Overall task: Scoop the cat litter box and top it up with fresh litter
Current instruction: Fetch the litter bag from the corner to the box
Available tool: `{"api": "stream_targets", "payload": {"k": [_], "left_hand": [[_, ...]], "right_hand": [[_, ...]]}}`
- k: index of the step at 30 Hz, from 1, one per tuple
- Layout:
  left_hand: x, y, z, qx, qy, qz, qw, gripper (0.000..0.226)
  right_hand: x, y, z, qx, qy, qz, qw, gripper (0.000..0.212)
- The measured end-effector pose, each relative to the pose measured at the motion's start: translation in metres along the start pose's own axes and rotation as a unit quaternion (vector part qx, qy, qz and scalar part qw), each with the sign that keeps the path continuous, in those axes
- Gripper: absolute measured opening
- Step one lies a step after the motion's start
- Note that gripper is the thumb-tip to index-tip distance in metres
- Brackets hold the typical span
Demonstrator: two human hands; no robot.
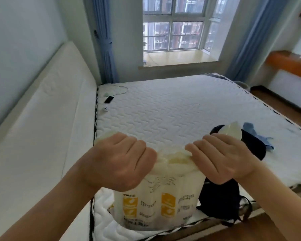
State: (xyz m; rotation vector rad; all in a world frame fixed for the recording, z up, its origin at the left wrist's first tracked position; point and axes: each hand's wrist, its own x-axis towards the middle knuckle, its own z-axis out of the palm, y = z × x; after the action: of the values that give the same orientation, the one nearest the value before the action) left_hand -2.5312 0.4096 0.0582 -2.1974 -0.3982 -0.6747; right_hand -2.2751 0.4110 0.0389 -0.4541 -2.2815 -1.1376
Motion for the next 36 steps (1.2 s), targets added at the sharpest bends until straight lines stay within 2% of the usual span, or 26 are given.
{"api": "stream_targets", "payload": {"k": [7, 18, 23, 30, 32, 36], "left_hand": [[0.057, 0.022, 0.039, -0.103, 0.091, 0.092, 0.986, 0.028], [0.183, 0.109, 0.095, -0.191, 0.122, 0.147, 0.963, 0.030], [0.248, 0.142, 0.122, -0.218, 0.158, 0.169, 0.948, 0.025], [0.339, 0.183, 0.183, -0.273, 0.223, 0.191, 0.916, 0.030], [0.364, 0.196, 0.206, -0.283, 0.243, 0.199, 0.906, 0.032], [0.413, 0.220, 0.252, -0.310, 0.271, 0.220, 0.884, 0.031]], "right_hand": [[-0.053, -0.004, -0.061, -0.060, -0.081, 0.066, 0.993, 0.004], [-0.167, 0.042, -0.155, -0.111, -0.149, 0.073, 0.980, 0.006], [-0.222, 0.064, -0.188, -0.144, -0.198, 0.105, 0.964, 0.025], [-0.300, 0.099, -0.214, -0.156, -0.268, 0.150, 0.939, 0.027], [-0.322, 0.110, -0.217, -0.166, -0.282, 0.160, 0.931, 0.024], [-0.363, 0.132, -0.224, -0.190, -0.301, 0.179, 0.917, 0.006]]}}
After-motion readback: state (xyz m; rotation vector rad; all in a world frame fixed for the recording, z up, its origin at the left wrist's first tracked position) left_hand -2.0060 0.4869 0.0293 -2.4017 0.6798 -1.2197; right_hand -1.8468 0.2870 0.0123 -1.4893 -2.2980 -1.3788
